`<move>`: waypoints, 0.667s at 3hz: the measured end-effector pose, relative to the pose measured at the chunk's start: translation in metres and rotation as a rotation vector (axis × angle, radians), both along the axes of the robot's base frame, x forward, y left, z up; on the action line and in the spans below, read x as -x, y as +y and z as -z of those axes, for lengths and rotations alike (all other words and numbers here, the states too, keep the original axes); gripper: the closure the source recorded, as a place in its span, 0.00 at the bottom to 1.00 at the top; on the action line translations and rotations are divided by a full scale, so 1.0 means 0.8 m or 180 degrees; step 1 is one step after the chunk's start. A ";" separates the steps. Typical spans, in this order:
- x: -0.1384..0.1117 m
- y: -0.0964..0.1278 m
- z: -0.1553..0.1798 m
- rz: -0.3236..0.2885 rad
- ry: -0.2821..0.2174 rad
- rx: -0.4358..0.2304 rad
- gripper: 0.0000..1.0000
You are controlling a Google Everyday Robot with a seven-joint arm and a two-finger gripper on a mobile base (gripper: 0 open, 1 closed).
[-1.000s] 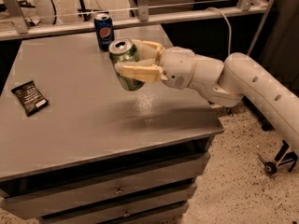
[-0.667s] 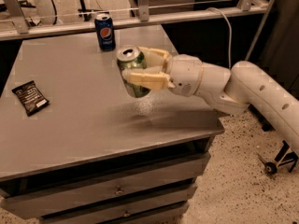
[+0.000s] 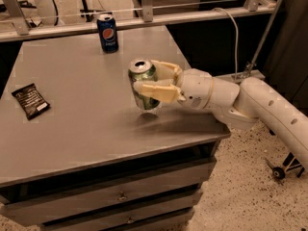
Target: Place green can upright
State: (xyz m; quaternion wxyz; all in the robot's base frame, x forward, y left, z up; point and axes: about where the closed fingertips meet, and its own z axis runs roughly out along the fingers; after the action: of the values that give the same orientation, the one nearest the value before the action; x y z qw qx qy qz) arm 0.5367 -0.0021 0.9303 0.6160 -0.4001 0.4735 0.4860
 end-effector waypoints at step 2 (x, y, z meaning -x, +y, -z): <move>0.006 -0.038 0.034 0.0043 0.0318 0.0243 0.50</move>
Offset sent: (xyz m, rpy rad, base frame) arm -0.0065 -0.0483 -0.0391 -0.1133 0.1455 -0.0267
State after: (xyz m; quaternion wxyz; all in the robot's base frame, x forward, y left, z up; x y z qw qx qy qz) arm 0.5315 -0.0328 0.9031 0.5792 -0.3953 0.5245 0.4828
